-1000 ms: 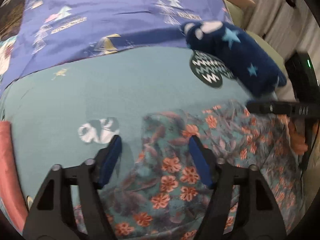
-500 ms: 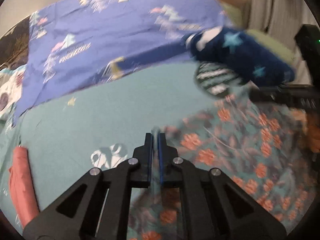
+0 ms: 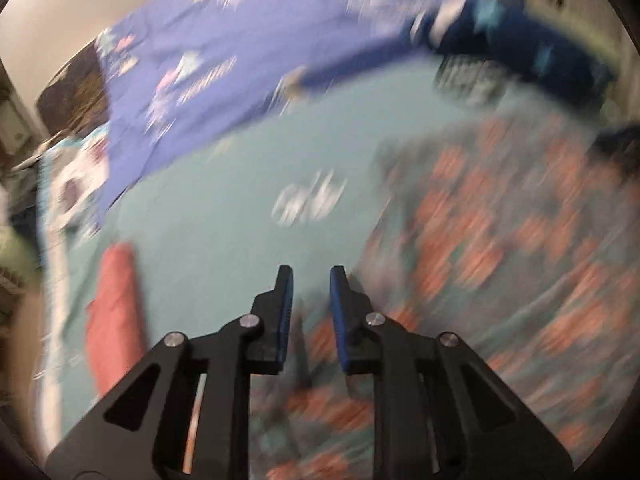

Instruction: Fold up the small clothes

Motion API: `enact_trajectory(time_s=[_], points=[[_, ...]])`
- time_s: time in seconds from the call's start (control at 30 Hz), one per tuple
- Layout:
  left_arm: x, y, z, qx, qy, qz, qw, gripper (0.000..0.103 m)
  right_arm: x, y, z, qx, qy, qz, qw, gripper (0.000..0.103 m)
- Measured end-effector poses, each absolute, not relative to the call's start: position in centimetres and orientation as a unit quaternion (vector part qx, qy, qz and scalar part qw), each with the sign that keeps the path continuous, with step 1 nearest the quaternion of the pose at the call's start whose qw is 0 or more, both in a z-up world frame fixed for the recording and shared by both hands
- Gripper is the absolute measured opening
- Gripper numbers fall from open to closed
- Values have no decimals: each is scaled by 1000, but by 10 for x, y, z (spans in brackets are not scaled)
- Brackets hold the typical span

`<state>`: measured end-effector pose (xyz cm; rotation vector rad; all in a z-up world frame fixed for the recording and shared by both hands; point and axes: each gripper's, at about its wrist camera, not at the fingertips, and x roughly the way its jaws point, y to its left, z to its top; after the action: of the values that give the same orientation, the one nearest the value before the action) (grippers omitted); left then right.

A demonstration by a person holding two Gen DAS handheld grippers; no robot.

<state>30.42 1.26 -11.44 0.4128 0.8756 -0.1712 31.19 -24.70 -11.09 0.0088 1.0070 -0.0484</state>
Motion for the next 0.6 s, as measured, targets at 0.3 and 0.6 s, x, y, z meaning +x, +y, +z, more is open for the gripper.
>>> enact_trajectory(time_s=[0.3, 0.6], points=[[186, 100, -41, 78, 335, -70, 936, 40, 159, -278, -37, 96, 382, 15, 919, 45], [46, 116, -62, 26, 348, -123, 929, 58, 7, -267, -56, 114, 405, 42, 906, 45]])
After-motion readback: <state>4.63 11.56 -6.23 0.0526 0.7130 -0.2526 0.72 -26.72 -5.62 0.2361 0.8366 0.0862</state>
